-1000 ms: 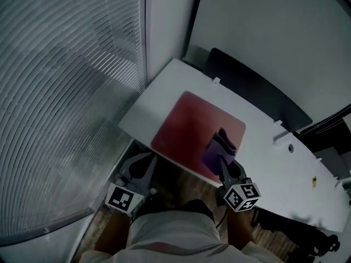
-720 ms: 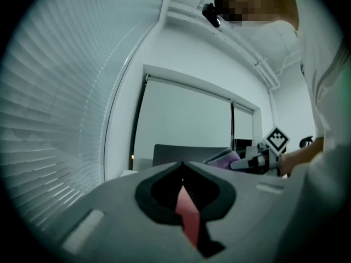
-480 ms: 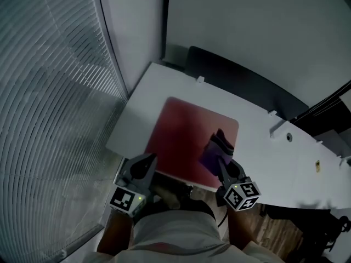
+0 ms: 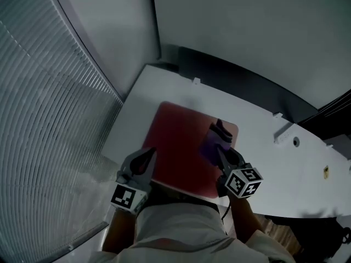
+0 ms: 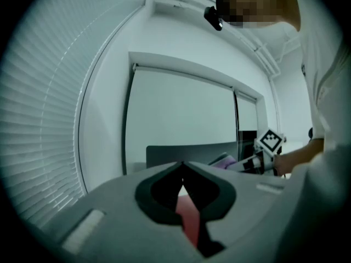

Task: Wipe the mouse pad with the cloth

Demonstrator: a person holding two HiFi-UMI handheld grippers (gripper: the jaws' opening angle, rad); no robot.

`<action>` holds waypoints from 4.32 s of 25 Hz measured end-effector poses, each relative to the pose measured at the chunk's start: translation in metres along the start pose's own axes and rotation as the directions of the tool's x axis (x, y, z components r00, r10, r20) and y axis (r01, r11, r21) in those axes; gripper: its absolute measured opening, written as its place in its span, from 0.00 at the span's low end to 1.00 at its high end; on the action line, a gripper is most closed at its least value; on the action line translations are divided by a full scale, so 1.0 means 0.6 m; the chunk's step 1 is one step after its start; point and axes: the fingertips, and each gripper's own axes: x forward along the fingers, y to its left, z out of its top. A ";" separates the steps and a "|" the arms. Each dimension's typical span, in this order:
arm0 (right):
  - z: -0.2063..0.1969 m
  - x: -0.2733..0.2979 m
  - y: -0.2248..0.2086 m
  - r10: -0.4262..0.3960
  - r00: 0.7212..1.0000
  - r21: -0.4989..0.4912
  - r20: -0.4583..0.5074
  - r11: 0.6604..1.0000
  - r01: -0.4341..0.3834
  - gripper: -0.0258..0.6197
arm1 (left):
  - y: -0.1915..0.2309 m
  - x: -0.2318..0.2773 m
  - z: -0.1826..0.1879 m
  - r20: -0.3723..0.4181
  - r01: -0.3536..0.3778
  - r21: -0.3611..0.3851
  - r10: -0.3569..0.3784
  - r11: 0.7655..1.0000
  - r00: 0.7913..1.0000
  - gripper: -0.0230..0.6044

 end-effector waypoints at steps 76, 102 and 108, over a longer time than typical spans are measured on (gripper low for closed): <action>-0.146 0.307 0.155 0.189 0.918 0.196 -0.350 0.973 -0.126 0.12 | 0.138 0.006 -0.062 -0.058 0.021 -0.130 -0.029 0.991 0.998 0.04; -0.258 0.215 -0.087 -0.186 0.851 0.144 -0.492 0.946 0.290 0.12 | 0.093 0.046 -0.080 -0.081 0.187 -0.138 -0.200 0.973 0.976 0.04; -0.255 0.096 -0.200 -0.324 0.824 0.146 -0.465 0.890 0.432 0.12 | 0.036 0.086 -0.074 -0.069 0.268 -0.135 -0.279 0.954 0.958 0.04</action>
